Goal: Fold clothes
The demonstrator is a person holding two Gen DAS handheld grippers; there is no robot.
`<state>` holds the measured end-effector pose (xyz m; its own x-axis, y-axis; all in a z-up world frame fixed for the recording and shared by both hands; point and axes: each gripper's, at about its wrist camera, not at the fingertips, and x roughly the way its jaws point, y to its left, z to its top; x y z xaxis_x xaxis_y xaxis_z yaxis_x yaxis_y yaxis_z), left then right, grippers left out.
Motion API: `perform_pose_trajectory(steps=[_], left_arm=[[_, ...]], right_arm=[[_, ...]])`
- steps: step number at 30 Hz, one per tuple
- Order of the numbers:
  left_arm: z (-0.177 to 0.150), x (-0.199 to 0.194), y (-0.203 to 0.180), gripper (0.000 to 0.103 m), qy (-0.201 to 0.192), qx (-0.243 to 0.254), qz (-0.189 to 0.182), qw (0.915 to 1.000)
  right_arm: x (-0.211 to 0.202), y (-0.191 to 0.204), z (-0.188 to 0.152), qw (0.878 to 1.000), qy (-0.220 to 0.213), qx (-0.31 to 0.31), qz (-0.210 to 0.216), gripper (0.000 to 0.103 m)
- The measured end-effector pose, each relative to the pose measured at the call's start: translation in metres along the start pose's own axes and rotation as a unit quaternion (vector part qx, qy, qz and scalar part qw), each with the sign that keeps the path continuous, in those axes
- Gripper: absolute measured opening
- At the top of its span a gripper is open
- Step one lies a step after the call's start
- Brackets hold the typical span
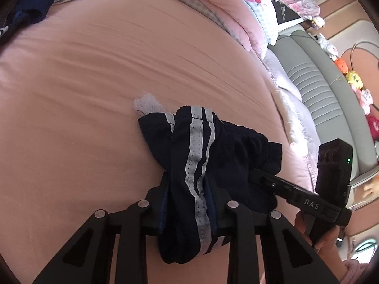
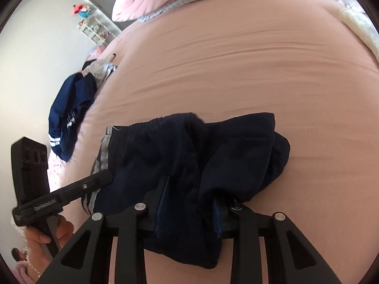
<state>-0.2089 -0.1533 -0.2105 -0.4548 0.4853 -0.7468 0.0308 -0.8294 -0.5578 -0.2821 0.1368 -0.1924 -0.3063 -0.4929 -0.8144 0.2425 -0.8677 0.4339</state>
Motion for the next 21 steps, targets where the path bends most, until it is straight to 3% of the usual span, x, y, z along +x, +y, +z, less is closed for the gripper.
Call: perform_pose_trajectory(steps=[5,10,11,12,13,17,21], left_arm=[[-0.001,0.001,0.012,0.029,-0.005,-0.027,-0.022,0.9994],[0.003,0.004,0.012,0.030,-0.014,-0.036,-0.027,0.9989],[0.003,0.004,0.010,0.028,-0.012,-0.035,-0.025,0.9990],[0.004,0.002,0.005,0.023,-0.010,-0.025,-0.015,0.9995],[0.004,0.000,0.001,0.014,-0.008,-0.015,-0.007,0.9998],[-0.008,-0.015,-0.016,0.012,-0.012,0.001,-0.004,0.9999],[-0.025,-0.040,-0.038,0.011,-0.044,0.016,-0.007,0.9989]], right_arm=[[0.003,-0.005,0.001,1.000,-0.004,0.030,0.007,0.031],[0.001,0.010,-0.004,1.000,-0.015,0.004,-0.024,0.028],[0.000,0.014,-0.004,0.999,-0.015,-0.001,-0.032,0.023],[-0.001,0.018,-0.005,0.999,-0.015,-0.007,-0.040,0.011],[-0.005,0.023,-0.006,0.999,-0.017,-0.017,-0.046,0.009],[-0.024,0.054,-0.010,0.992,-0.031,-0.075,-0.098,0.009],[-0.047,0.074,-0.017,0.988,-0.044,-0.095,-0.109,0.009]])
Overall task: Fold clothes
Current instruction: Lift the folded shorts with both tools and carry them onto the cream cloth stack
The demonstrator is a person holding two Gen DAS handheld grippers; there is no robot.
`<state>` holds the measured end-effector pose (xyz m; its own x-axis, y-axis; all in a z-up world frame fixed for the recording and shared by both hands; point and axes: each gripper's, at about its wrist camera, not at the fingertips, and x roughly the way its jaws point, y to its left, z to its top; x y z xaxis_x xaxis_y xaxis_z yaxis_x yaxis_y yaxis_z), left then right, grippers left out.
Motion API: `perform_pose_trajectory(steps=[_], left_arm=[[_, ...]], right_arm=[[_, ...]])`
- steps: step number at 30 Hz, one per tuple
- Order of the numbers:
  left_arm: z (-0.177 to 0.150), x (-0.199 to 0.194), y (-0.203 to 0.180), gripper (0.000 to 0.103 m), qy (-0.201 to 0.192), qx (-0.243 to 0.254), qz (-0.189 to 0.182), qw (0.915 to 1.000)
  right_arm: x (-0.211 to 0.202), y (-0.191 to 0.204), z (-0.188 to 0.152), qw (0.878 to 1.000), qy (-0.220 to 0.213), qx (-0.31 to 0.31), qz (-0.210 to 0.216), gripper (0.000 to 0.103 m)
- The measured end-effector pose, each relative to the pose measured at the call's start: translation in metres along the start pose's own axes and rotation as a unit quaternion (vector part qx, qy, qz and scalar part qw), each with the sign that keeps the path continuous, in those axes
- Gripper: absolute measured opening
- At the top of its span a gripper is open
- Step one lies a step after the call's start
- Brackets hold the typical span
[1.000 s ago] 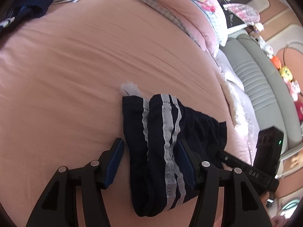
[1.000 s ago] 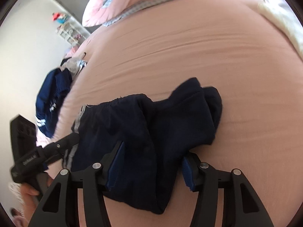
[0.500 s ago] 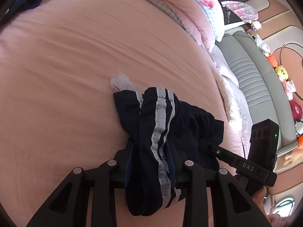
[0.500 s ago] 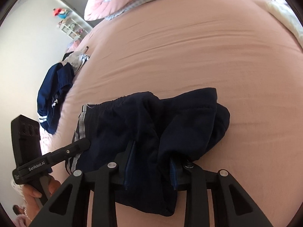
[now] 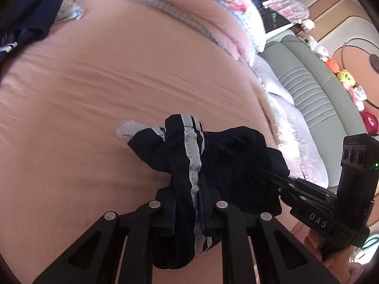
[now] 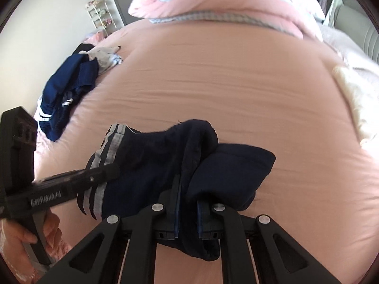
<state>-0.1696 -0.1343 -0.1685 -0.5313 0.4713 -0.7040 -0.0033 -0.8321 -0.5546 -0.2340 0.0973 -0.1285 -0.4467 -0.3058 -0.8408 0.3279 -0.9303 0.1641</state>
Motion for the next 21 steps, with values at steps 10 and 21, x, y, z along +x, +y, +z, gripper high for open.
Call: perform_pose_trajectory(steps=[10,21], left_arm=[[-0.027,-0.039,-0.056,0.011,-0.030,0.037,-0.018,0.9987],[-0.041,0.021,-0.147,0.011,0.043,0.086,-0.071,0.9929]], right_arm=[[-0.083,0.023,-0.026,0.998,-0.044,-0.034,-0.010,0.009],[-0.141,-0.070,-0.073,0.998,-0.036,0.033,-0.026,0.009]])
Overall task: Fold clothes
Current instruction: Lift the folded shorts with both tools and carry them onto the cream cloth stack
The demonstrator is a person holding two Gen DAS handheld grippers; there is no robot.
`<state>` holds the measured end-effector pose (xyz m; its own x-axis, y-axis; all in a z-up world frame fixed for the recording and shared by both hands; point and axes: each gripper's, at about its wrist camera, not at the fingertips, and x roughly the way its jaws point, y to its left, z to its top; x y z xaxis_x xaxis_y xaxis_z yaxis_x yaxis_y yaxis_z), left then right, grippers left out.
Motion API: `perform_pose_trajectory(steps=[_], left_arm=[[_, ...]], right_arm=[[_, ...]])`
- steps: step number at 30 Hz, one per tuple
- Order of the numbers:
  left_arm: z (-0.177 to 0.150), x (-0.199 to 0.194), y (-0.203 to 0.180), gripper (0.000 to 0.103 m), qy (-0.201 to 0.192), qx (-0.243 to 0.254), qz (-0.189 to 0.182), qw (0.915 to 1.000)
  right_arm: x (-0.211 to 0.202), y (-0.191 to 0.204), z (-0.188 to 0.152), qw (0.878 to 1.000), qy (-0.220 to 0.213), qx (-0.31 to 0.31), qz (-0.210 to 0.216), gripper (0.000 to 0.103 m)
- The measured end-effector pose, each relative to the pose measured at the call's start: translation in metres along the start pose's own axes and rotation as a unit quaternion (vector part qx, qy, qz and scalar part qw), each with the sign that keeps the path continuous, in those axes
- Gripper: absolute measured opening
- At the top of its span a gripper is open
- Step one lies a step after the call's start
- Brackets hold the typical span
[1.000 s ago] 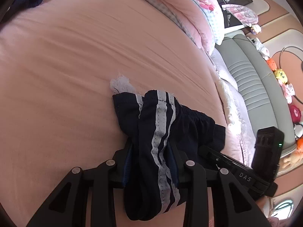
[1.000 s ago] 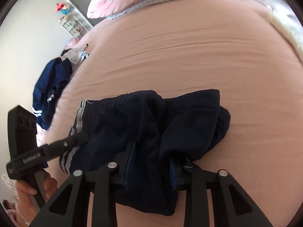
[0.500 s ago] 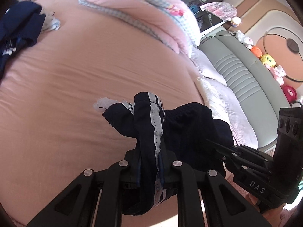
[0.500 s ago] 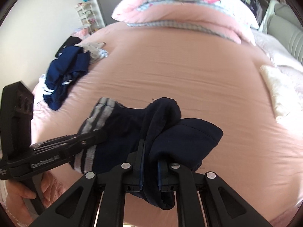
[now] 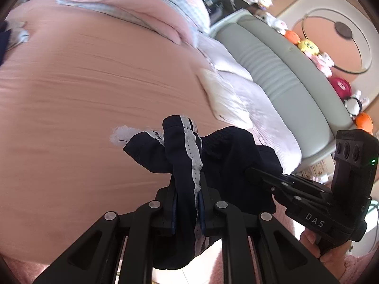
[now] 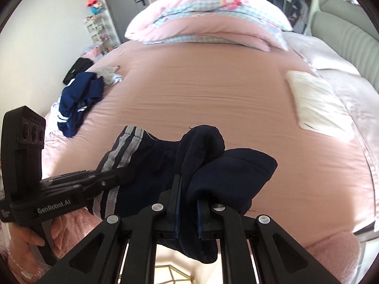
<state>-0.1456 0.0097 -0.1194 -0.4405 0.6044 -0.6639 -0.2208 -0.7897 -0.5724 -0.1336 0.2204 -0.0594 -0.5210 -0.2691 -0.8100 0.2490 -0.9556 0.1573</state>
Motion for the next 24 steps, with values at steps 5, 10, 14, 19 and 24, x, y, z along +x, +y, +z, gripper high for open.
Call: perform_pose_trajectory(steps=[5,10,14,19,24], left_arm=[[0.027,0.055,-0.053,0.011,0.035,0.047,-0.009,0.9983],[0.053,0.097,-0.092,0.011,0.042,0.069,-0.023,0.9965],[0.084,0.125,-0.115,0.011,0.038,0.073,-0.038,0.9959],[0.130,0.159,-0.153,0.011,0.025,0.077,-0.054,0.9953],[0.175,0.192,-0.178,0.012,0.002,0.085,-0.060,0.9945]], right_arm=[[-0.009,-0.072,-0.006,0.998,0.002,0.062,-0.009,0.009],[-0.019,-0.135,0.008,0.994,-0.014,0.101,-0.025,0.009],[-0.021,-0.179,0.036,0.993,-0.023,0.110,-0.040,0.009],[-0.022,-0.232,0.079,0.991,-0.042,0.116,-0.051,0.009],[-0.015,-0.286,0.126,0.990,-0.061,0.115,-0.053,0.009]])
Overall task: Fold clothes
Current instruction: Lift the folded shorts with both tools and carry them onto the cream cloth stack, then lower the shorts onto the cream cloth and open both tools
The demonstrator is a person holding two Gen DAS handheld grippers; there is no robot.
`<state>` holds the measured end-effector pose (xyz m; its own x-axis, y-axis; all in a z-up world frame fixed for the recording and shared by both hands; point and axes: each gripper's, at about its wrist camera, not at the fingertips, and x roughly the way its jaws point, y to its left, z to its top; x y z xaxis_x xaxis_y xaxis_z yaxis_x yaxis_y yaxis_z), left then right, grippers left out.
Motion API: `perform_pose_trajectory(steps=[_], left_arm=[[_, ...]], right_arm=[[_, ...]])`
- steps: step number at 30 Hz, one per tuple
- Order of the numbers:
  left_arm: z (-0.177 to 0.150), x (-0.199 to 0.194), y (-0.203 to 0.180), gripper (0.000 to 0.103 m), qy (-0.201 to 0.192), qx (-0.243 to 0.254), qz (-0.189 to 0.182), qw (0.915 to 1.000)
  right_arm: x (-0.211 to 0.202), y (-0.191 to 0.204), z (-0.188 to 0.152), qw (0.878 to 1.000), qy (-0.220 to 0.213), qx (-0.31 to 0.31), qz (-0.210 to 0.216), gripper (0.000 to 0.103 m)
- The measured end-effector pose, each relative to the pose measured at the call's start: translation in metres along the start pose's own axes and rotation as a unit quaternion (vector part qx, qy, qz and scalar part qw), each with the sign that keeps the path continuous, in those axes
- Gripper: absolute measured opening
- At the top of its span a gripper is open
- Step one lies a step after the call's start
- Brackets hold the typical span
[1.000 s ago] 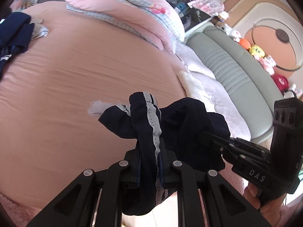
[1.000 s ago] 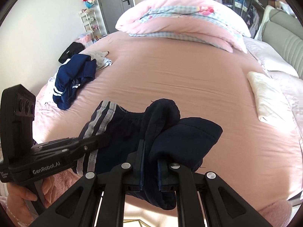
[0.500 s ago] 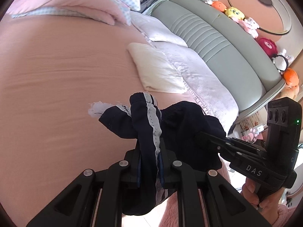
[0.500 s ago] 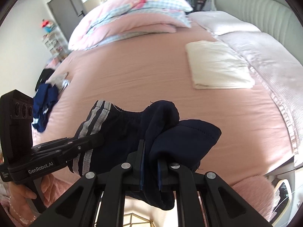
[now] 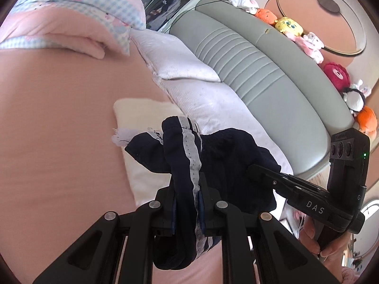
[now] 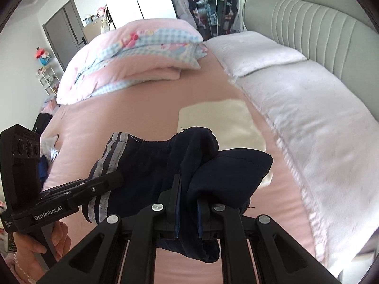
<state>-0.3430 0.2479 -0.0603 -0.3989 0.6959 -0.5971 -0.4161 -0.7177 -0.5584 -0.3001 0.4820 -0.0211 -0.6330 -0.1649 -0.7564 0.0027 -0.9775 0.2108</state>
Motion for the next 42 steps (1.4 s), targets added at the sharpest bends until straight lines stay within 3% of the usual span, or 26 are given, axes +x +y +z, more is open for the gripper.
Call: perform_pose_trajectory(steps=[8,17,20,22,24,25,26,27,28,31,34,35,38,42], left_arm=[[0.037,0.068,0.028,0.012,-0.011,-0.035,-0.006,0.9993],[0.085,0.112,0.059,0.012,-0.024,-0.058,-0.005,0.9980],[0.089,0.135,0.079,0.013,-0.011,-0.075,-0.002,0.9971],[0.084,0.166,0.102,0.015,0.029,-0.090,0.018,0.9954],[0.073,0.184,0.124,0.015,0.068,-0.124,0.009,0.9899],[0.073,0.177,0.127,0.017,0.056,-0.133,-0.008,0.9896],[0.073,0.166,0.126,0.023,0.041,-0.128,-0.001,0.9909],[0.074,0.155,0.123,0.029,0.027,-0.121,0.007,0.9922],[0.075,0.143,0.119,0.041,0.011,-0.102,0.022,0.9944],[0.080,0.109,0.098,0.043,-0.054,-0.037,0.044,0.9969],[0.086,0.105,0.067,0.043,-0.080,0.060,0.043,0.9941],[0.088,0.115,0.062,0.040,-0.067,0.075,0.034,0.9943],[0.091,0.149,0.053,0.027,-0.026,0.109,0.020,0.9935],[0.085,0.182,0.066,0.027,0.002,0.106,0.039,0.9936]], right_arm=[[0.074,-0.056,0.052,1.000,0.003,0.000,0.010,0.009],[0.128,-0.078,0.104,1.000,-0.011,-0.011,0.024,0.009],[0.162,-0.094,0.112,0.999,0.015,0.006,0.032,0.009],[0.197,-0.108,0.108,0.998,0.051,0.026,0.030,0.013],[0.229,-0.124,0.096,0.994,0.096,0.045,0.024,0.019],[0.230,-0.132,0.093,0.993,0.097,0.063,0.036,0.021],[0.228,-0.140,0.090,0.991,0.091,0.085,0.054,0.021],[0.225,-0.148,0.088,0.988,0.085,0.107,0.071,0.027],[0.222,-0.157,0.085,0.985,0.079,0.129,0.089,0.036],[0.197,-0.183,0.088,0.977,0.059,0.184,0.088,0.038],[0.166,-0.170,0.097,0.988,0.003,0.139,0.072,0.038],[0.160,-0.161,0.101,0.990,-0.010,0.117,0.074,0.038],[0.176,-0.122,0.109,0.995,0.025,0.042,0.084,0.038],[0.218,-0.092,0.106,0.996,0.060,-0.004,0.066,0.038]])
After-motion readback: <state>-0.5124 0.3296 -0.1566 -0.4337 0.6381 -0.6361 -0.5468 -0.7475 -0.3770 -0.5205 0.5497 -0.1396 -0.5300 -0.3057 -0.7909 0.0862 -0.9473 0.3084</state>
